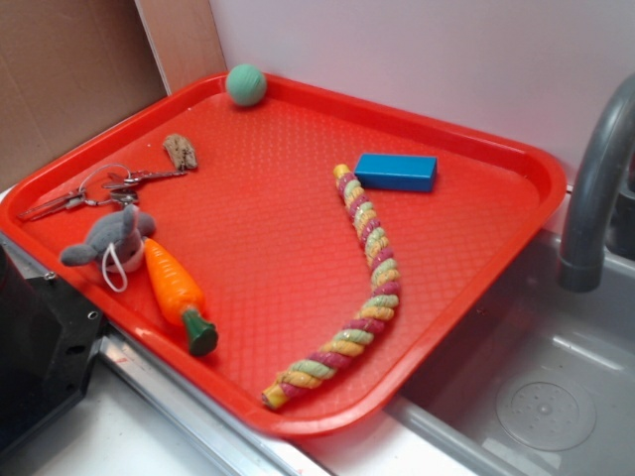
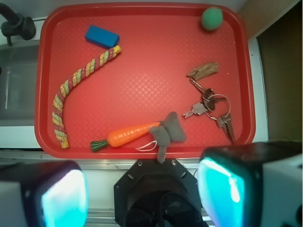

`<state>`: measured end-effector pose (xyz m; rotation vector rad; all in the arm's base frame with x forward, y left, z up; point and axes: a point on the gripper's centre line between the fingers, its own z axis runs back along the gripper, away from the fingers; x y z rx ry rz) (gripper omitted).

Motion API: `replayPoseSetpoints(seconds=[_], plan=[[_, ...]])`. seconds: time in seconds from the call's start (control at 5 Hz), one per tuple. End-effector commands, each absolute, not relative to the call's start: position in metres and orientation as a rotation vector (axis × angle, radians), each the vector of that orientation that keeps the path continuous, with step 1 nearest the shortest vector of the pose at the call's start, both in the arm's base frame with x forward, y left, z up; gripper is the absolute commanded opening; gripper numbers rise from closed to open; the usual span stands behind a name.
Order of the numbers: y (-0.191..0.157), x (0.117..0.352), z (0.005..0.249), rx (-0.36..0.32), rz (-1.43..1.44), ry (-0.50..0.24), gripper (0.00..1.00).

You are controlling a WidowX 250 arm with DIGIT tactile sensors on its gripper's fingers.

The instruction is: Grab the blue block.

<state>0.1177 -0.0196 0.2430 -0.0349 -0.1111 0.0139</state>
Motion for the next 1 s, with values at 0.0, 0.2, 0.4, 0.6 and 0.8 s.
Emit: replayPoseSetpoints(seconds=[0.0, 0.2, 0.4, 0.6, 0.8], plan=[[-0.020, 0.118, 0.243, -0.035, 0.014, -0.111, 1.00], [-0.028, 0.168, 0.202, 0.066, -0.243, -0.102, 1.00], [-0.058, 0.218, 0.168, 0.141, -0.489, -0.209, 1.00], [-0.075, 0.258, 0.134, 0.095, -0.735, -0.224, 1.00], [-0.072, 0.294, 0.109, 0.042, -0.796, -0.213, 1.00]])
